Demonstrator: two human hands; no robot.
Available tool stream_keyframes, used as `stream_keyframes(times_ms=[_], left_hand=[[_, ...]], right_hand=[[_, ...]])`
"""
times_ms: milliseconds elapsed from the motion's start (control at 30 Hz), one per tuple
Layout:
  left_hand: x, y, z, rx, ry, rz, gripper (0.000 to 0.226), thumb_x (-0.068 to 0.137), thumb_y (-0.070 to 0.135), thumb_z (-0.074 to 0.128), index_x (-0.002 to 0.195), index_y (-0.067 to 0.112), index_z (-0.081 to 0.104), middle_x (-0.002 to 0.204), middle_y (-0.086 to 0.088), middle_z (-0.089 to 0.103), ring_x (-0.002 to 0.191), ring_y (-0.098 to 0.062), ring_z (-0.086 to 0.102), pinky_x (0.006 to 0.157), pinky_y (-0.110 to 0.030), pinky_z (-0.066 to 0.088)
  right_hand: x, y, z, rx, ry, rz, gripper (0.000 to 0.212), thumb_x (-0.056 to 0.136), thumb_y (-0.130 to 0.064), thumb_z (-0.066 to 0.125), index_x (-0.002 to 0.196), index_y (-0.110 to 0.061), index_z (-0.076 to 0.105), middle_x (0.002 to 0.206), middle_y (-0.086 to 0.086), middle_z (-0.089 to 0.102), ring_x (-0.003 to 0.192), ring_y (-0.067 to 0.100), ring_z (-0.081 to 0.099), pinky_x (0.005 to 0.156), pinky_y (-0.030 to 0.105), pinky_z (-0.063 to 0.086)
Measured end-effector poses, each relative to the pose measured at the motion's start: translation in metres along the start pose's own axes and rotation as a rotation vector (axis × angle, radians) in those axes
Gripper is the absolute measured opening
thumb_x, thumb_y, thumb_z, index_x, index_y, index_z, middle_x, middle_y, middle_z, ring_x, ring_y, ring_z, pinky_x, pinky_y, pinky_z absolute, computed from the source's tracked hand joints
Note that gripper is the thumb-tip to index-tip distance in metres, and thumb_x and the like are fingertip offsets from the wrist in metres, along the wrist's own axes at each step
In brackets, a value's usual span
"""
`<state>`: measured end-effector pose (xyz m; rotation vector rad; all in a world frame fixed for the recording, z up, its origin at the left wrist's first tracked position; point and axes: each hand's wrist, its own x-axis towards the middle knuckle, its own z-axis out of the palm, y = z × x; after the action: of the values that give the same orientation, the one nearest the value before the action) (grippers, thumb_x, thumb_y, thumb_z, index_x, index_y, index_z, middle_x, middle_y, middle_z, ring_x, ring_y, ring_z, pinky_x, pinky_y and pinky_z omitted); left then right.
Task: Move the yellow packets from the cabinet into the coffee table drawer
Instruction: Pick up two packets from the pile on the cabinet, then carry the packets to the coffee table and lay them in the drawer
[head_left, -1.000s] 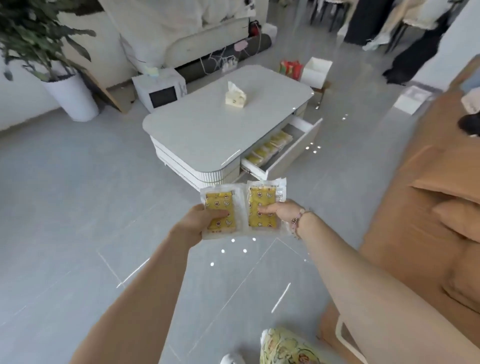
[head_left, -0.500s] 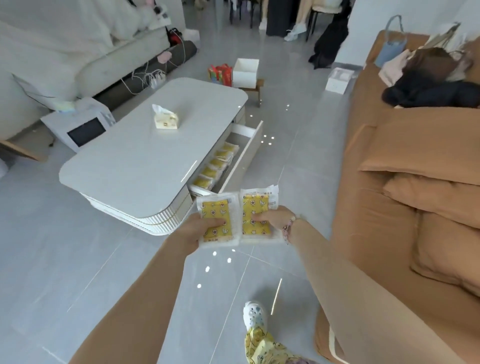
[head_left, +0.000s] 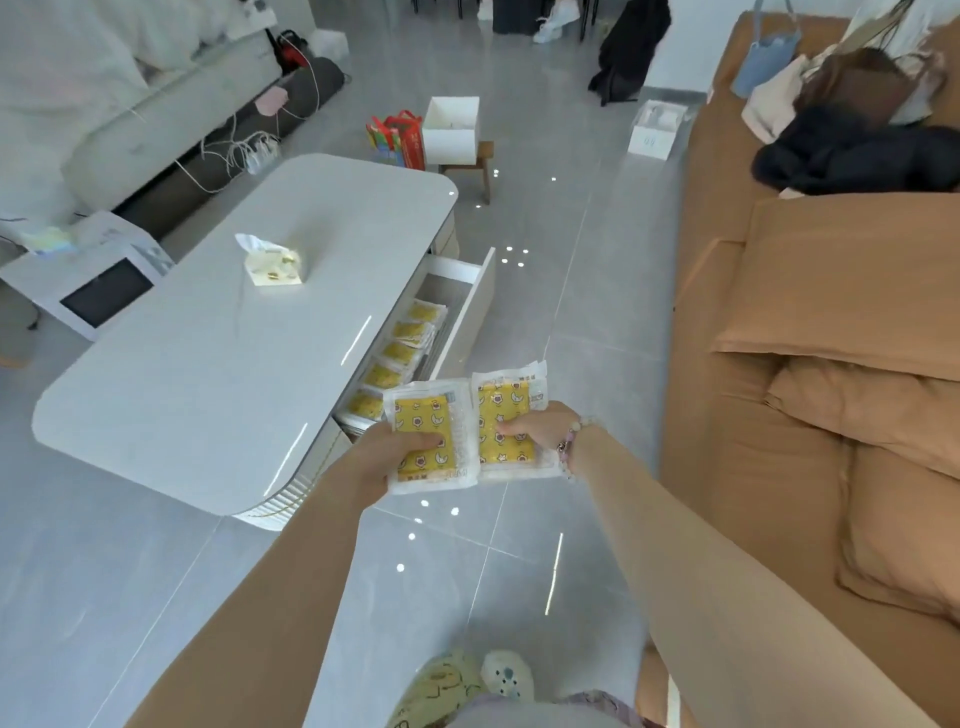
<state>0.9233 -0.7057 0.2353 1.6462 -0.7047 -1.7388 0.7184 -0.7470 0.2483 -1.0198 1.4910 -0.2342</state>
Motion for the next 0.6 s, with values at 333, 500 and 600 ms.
stream_keyframes(times_ms=[333,500,600], left_hand=[[0.099,0.044,-0.004,0.031,-0.045,-0.072,0.028,0.082,-0.005,0.064,0.107,0.006,0.065,0.096,-0.011,0.073,0.080,-0.024,0.071,0.067,-0.033,0.059],[0.163,0.096,-0.011,0.074,-0.056,-0.084,0.020,0.082,-0.005,0.064,0.096,0.010,0.066,0.089,-0.009,0.073,0.071,-0.019,0.072,0.060,-0.029,0.059],[0.199,0.121,-0.012,0.083,-0.056,-0.116,0.022,0.081,-0.004,0.067,0.098,0.010,0.067,0.089,-0.008,0.074,0.076,-0.022,0.071,0.062,-0.031,0.058]], right_hand=[[0.081,-0.036,-0.026,-0.024,0.042,0.086,0.052,0.088,-0.035,0.064,0.125,0.000,0.053,0.129,0.011,0.056,0.119,0.025,0.052,0.089,0.026,0.037],[0.138,-0.078,-0.041,-0.022,0.046,0.121,0.053,0.087,-0.038,0.065,0.123,-0.001,0.057,0.125,0.010,0.059,0.116,0.025,0.055,0.091,0.025,0.039],[0.171,-0.100,-0.054,-0.006,0.057,0.157,0.053,0.082,-0.040,0.070,0.120,-0.004,0.060,0.122,0.009,0.063,0.115,0.026,0.059,0.099,0.032,0.045]])
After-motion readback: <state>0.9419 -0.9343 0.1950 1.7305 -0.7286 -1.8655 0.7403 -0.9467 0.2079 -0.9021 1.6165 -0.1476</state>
